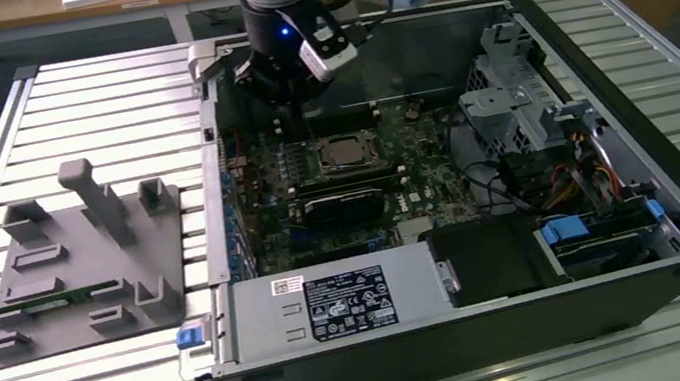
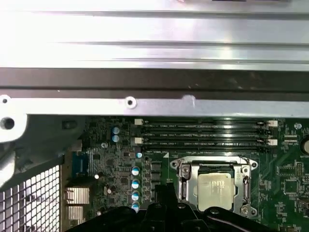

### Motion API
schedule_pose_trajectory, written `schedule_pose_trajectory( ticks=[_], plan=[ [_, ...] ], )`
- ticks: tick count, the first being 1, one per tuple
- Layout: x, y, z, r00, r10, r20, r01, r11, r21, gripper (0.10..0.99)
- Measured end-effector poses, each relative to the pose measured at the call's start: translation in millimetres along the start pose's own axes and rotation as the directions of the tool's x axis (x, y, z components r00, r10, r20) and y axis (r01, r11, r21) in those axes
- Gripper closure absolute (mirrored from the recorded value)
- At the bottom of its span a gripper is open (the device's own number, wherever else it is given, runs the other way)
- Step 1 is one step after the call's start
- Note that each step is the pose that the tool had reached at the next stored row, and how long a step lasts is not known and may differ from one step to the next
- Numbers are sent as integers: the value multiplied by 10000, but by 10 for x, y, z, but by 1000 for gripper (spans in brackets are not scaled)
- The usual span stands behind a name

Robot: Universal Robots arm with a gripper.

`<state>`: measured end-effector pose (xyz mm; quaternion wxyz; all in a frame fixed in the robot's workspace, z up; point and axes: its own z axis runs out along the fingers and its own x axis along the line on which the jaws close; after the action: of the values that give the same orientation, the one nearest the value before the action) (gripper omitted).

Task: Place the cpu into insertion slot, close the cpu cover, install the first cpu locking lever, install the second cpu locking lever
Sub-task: 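Install the first cpu locking lever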

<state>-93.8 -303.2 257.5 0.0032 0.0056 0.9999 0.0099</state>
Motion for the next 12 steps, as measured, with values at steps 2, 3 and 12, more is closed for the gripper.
schedule_pose_trajectory(
  ticks=[2,3,12],
  plan=[
    [17,27,1,10000,1,3,-1,10000,-6,980],
    [24,43,1,10000,2,2,-2,10000,-11,980],
    [2,67,3,10000,4,-3,-4,9987,-516,980]
  ],
)
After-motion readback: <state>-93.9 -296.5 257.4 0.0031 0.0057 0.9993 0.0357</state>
